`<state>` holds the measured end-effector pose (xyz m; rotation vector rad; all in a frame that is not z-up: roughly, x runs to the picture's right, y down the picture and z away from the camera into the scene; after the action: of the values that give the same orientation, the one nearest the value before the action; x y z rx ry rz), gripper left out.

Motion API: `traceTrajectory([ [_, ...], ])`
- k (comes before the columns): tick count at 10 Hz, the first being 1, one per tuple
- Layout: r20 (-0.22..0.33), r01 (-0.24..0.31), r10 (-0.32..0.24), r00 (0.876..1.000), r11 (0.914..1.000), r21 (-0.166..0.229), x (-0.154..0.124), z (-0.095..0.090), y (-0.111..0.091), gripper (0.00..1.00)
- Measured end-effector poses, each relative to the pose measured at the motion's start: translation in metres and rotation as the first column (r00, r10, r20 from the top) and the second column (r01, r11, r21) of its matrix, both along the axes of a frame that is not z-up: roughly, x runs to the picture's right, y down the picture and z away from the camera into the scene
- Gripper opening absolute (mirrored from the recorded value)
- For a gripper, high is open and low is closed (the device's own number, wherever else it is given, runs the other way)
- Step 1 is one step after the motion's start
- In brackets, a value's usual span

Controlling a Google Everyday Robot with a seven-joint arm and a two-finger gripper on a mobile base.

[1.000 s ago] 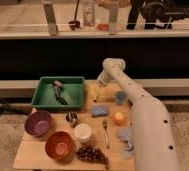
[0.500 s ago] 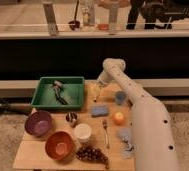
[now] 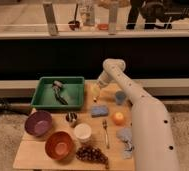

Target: Place banana in metal cup

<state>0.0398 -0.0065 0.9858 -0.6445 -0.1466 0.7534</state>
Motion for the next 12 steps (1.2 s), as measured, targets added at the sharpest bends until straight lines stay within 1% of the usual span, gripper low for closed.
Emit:
traceTrajectory([
  [1,-0.001,-0.001,0.001,1.0,1.0,-0.001,-0.001,0.0,0.0,0.51],
  [3,-0.002,-0.01,0.01,1.0,1.0,0.001,0.001,-0.002,-0.003,0.5],
  [5,-0.004,-0.014,0.014,1.0,0.9999,0.004,0.005,-0.009,-0.006,0.37],
  [6,-0.004,-0.012,0.012,1.0,0.9999,0.003,0.005,-0.012,-0.007,0.27],
  [7,-0.003,-0.011,0.011,1.0,0.9999,0.003,0.003,-0.013,-0.006,0.24],
  [9,-0.008,-0.02,0.02,1.0,0.9998,0.002,0.004,-0.01,-0.006,0.27],
  [10,-0.011,-0.01,0.01,1.0,0.9999,0.003,0.003,-0.014,-0.007,0.22],
  [11,-0.014,-0.003,0.003,1.0,1.0,0.007,0.001,-0.023,-0.009,0.13],
  [12,-0.017,0.002,-0.002,1.0,1.0,0.009,0.001,-0.034,-0.013,0.06],
])
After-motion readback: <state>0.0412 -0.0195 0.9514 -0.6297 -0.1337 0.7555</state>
